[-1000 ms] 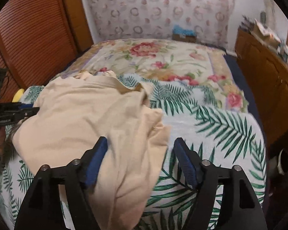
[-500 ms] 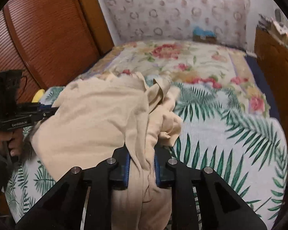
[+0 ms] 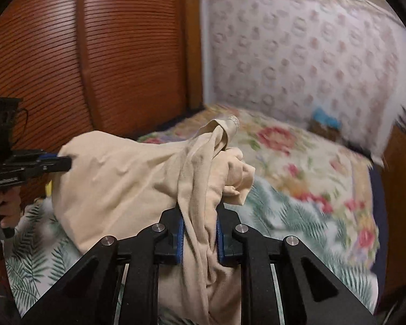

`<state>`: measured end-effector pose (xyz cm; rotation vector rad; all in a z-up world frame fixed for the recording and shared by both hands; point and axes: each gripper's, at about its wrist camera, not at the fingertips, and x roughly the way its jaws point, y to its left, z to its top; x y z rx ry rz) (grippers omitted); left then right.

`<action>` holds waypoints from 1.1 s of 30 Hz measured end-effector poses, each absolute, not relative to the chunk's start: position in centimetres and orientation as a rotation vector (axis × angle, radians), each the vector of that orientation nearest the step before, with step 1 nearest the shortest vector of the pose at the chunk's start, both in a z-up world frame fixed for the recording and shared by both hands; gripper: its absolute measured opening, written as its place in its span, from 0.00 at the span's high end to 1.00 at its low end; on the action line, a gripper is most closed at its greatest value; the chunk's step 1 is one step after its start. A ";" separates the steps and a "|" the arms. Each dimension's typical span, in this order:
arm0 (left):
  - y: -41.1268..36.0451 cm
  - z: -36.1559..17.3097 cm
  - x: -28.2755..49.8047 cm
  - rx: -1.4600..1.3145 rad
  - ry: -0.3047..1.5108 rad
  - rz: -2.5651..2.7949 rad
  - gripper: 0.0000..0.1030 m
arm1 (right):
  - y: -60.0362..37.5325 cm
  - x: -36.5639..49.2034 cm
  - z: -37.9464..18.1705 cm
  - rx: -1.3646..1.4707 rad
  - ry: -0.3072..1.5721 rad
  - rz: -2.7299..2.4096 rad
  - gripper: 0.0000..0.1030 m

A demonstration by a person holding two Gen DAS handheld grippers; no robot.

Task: Fold small clothes
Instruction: 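Carry the folded shirt with both tools beside the yellow plush toy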

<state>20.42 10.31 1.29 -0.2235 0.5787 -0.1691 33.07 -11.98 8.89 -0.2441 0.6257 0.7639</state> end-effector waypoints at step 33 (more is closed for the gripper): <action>18.4 -8.1 15.9 -0.315 0.704 0.207 0.90 | 18.3 39.9 1.0 -0.622 0.625 0.958 0.76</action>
